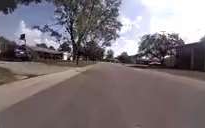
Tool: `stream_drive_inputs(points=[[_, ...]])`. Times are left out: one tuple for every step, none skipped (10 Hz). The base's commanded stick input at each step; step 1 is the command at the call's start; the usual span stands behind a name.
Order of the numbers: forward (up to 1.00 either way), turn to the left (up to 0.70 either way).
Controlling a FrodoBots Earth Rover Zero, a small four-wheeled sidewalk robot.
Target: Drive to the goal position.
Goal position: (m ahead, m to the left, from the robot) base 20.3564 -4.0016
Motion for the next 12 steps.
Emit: stream_drive_inputs(points=[[1.00, 0.03], [1.00, 0.03], [1.00, 0.02], [1.00, 0.01], [1.00, 0.00], [1.00, -0.31], [1.00, -0.29], [1.00, 0.00], [1.00, 0.00], [1.00, 0.00], [1.00, 0.00], [1.00, 0.00]])
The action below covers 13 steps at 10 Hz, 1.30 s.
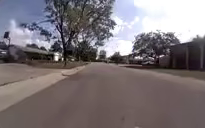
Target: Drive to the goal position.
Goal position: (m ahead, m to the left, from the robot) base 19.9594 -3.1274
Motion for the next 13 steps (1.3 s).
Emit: stream_drive_inputs(points=[[1.00, 0.00], [1.00, 0.00], [1.00, 0.00], [1.00, 0.00], [1.00, 0.00], [1.00, 0.00], [1.00, 0.00], [1.00, 0.00], [1.00, 0.00], [1.00, 0.00], [1.00, 0.00], [1.00, 0.00], [1.00, 0.00]])
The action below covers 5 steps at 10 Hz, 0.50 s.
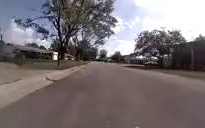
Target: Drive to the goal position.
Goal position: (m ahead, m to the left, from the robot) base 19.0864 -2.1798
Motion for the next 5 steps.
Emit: stream_drive_inputs(points=[[1.00, 0.00], [1.00, 0.00], [1.00, 0.00], [1.00, 0.00], [1.00, 0.00]])
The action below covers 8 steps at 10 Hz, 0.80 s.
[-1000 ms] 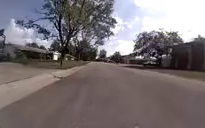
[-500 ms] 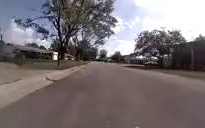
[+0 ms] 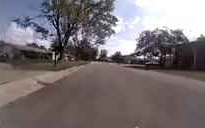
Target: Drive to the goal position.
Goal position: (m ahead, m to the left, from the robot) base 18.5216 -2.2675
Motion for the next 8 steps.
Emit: stream_drive_inputs(points=[[1.00, 0.00], [1.00, 0.00], [1.00, 0.00], [1.00, 0.00], [1.00, 0.00], [1.00, 0.00], [1.00, 0.00], [1.00, 0.00]])
